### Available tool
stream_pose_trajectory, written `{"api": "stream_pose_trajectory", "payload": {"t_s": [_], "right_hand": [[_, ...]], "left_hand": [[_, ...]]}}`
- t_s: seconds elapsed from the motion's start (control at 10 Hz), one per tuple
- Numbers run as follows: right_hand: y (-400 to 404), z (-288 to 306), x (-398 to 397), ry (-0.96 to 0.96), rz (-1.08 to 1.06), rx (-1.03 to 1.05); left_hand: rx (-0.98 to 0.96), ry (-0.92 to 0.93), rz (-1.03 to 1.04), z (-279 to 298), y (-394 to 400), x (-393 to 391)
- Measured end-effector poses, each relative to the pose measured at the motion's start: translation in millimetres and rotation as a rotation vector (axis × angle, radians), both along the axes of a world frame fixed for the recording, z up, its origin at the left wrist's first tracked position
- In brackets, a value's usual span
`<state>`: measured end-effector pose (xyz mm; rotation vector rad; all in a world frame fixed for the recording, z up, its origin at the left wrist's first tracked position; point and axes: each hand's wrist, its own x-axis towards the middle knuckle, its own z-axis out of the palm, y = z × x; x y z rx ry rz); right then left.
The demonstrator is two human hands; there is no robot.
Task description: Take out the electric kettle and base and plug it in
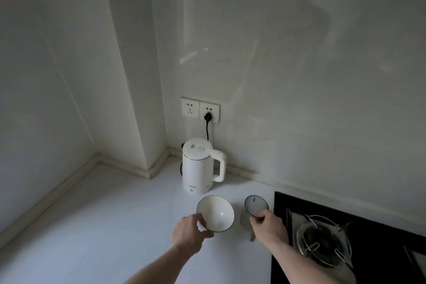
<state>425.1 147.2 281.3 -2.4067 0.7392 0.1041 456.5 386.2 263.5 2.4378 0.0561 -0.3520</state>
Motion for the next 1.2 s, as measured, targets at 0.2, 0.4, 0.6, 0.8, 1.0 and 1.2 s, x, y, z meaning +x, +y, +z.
{"api": "stream_pose_trajectory", "payload": {"t_s": [0.2,0.4,0.6,0.8,1.0,1.2], "right_hand": [[-20,-15,20,0.004,-0.13,-0.042],[-37,-25,43,0.012,-0.195,-0.035],[-47,-41,65,0.004,-0.191,-0.033],[-48,-44,78,0.038,-0.179,-0.075],[-50,-45,80,0.048,-0.167,-0.052],[-43,-31,71,0.011,-0.153,-0.018]], "left_hand": [[-0.009,0.023,-0.094,-18,-31,48],[-0.009,0.037,-0.12,-33,-58,83],[-0.018,0.067,-0.105,-48,-73,110],[-0.043,0.073,-0.113,-57,-83,121],[0.007,0.064,-0.181,-56,-88,129],[0.01,0.018,-0.256,-55,-77,125]]}}
